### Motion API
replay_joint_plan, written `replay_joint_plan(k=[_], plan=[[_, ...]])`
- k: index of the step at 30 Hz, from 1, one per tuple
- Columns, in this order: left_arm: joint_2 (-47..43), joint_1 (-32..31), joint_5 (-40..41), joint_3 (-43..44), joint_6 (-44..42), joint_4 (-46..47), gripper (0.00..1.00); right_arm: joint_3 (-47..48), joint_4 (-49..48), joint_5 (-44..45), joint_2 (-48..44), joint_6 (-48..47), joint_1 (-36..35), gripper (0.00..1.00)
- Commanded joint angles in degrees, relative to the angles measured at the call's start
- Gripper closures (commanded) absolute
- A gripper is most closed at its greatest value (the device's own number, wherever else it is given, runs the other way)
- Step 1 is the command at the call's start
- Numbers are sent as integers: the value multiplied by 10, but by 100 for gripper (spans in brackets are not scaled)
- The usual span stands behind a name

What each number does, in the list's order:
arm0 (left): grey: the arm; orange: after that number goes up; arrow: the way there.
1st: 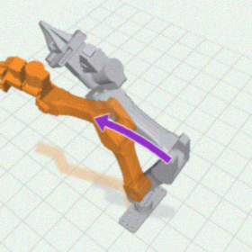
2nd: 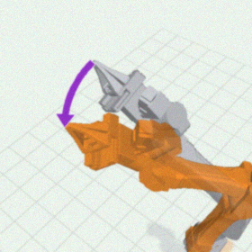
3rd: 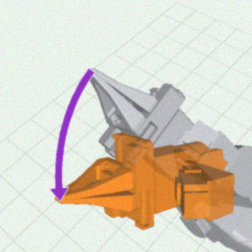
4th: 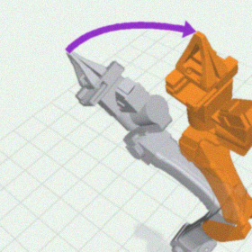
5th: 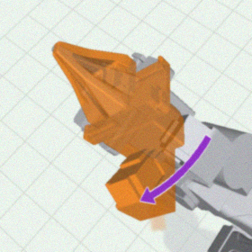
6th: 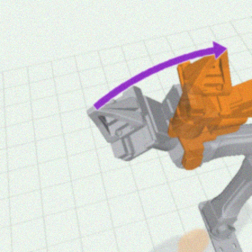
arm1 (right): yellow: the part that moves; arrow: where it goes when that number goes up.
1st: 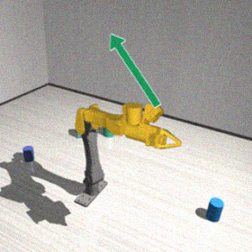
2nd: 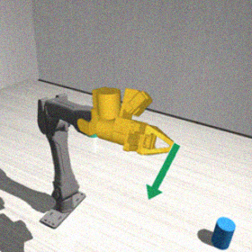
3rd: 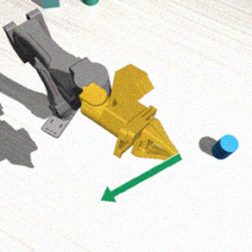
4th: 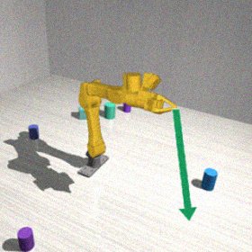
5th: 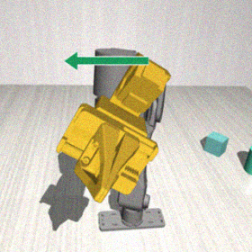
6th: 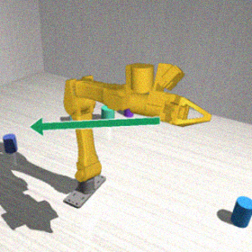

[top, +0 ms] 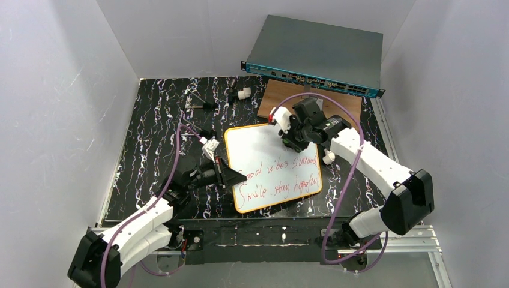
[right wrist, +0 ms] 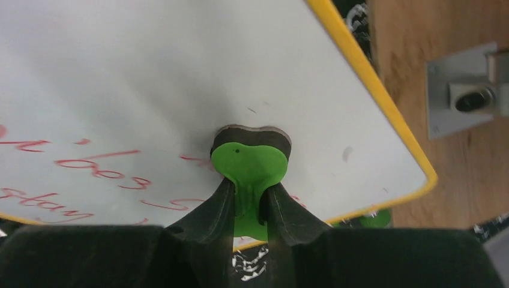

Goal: Erase the whiteboard
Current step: Erase the whiteboard at the center of the board.

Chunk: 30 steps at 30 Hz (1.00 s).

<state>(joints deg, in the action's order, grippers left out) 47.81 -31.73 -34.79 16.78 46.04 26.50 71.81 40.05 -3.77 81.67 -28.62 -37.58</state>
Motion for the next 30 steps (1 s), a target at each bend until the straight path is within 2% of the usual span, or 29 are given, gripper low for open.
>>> replay_joint_plan(k=[1, 5, 8, 10, 12, 17, 21, 24, 28, 30], plan=[[-51, -4, -18, 26, 6, 89, 100, -20, -50, 64, -26, 20, 24, 99], [-53, -4, -19, 18, 14, 90, 100, -16, -16, -4, -19, 10, 7, 99], [-54, -4, -18, 4, 28, 112, 100, -25, 10, -89, -28, -18, -16, 99], [-54, -4, -15, -6, 35, 121, 100, -34, 11, -107, -35, -27, -34, 99], [-55, -4, -15, -14, 40, 127, 100, -36, 5, -105, -35, -25, -42, 99], [-65, -3, -20, -12, 37, 104, 100, -47, -63, 25, -41, 15, -21, 99], [-70, -4, -26, -4, 34, 90, 100, -58, -82, 24, -58, 33, 16, 99], [-67, -4, -27, -11, 50, 110, 100, -57, -60, -30, -59, 22, 21, 99], [-75, -4, -21, -26, 89, 153, 100, -54, -7, -166, -58, -5, 13, 99], [-88, -4, -22, -24, 79, 132, 100, -59, -2, -189, -60, -19, -2, 99]])
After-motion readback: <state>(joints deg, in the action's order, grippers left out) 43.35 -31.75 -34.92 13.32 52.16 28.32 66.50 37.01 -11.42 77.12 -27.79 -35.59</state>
